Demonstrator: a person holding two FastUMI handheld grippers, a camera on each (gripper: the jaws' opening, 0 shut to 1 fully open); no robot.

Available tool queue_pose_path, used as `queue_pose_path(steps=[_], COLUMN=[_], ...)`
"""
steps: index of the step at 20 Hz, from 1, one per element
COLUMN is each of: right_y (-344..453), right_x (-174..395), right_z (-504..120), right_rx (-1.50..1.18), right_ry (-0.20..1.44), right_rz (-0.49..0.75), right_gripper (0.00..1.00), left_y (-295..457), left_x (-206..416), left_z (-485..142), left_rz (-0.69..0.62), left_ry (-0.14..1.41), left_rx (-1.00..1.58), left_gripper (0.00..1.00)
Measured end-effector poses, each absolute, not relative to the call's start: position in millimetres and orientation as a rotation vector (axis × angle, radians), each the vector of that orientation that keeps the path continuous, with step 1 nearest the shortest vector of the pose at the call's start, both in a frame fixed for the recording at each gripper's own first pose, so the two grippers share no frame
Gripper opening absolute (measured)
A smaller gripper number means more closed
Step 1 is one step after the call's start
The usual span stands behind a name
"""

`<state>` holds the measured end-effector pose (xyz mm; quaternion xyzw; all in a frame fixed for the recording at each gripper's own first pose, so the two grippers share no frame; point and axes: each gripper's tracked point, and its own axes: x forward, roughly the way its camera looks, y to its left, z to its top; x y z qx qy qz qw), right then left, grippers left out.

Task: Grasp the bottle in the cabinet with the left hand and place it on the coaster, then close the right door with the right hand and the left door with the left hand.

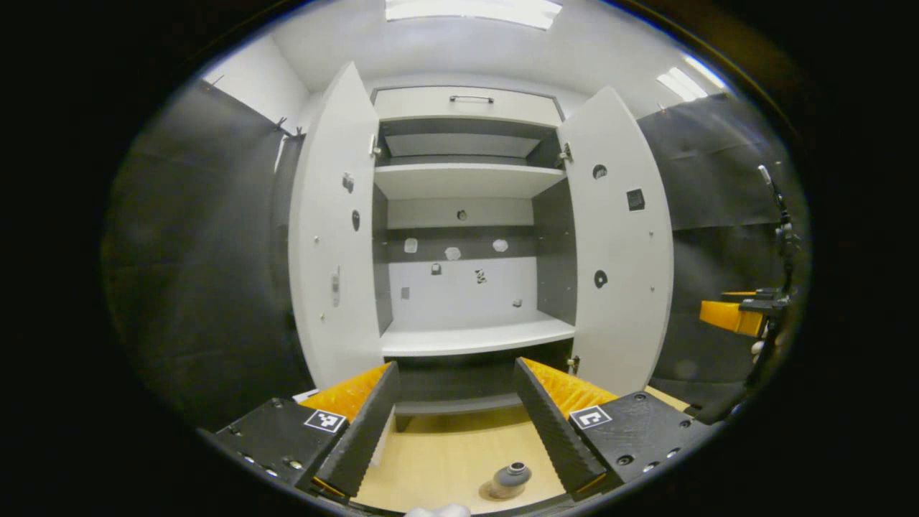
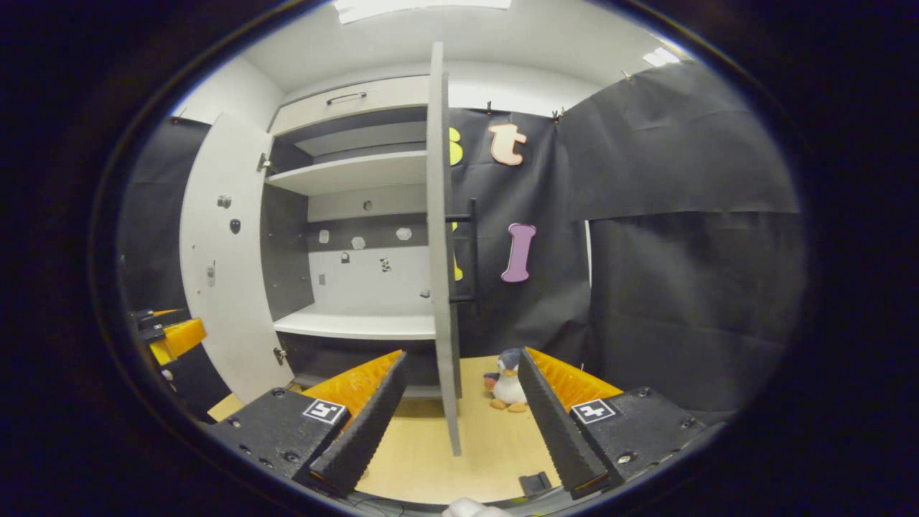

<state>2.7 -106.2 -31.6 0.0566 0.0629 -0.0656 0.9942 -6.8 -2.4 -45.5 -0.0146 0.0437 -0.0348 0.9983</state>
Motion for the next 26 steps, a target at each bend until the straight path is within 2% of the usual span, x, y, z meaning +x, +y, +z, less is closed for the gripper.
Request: queue_pose_path(steps=[1,2,5,6,10,12,15,19,22,24,26], right_y=[-123,-140,-191,-202,-230,-228,-212,-194,-172,-165,-167], right_x=[9,15,44,55,109,132,158,167,164,160,160], right_z=[-33,-33,-29,-26,-6,0,6,18,27,31,32], right_rx=[0.107,0.104,0.103,0.107,0.097,0.104,0.108,0.105,0.101,0.070,0.048], right_ry=[0.129,0.136,0.135,0.142,0.120,0.125,0.134,0.116,0.095,0.092,0.086], right_rz=[-0.134,-0.140,-0.144,-0.128,-0.035,0.037,0.143,0.230,0.279,0.262,0.228], right_gripper=[1.00,0.99,0.99,0.99,1.00,1.00,1.00,1.00,0.99,1.00,0.94], left_y=[1,3,-9,-12,-26,-24,-20,-14,-9,-6,0], left_x=[-11,-14,-19,-19,-21,-24,-29,-40,-46,-47,-48], left_z=[-49,-50,-51,-49,-30,-23,-20,-23,-27,-32,-37], left_rz=[-0.034,0.000,0.040,0.058,0.124,0.191,0.268,0.330,0.347,0.341,0.328], left_ry=[0.100,0.115,0.133,0.141,0.108,0.098,0.088,0.100,0.102,0.108,0.114], left_rx=[-0.018,-0.012,-0.008,-0.013,-0.050,-0.026,0.000,-0.009,-0.016,-0.020,-0.021], left_gripper=[1.00,0.94,1.00,0.97,0.97,0.95,0.97,0.97,0.98,0.96,0.97])
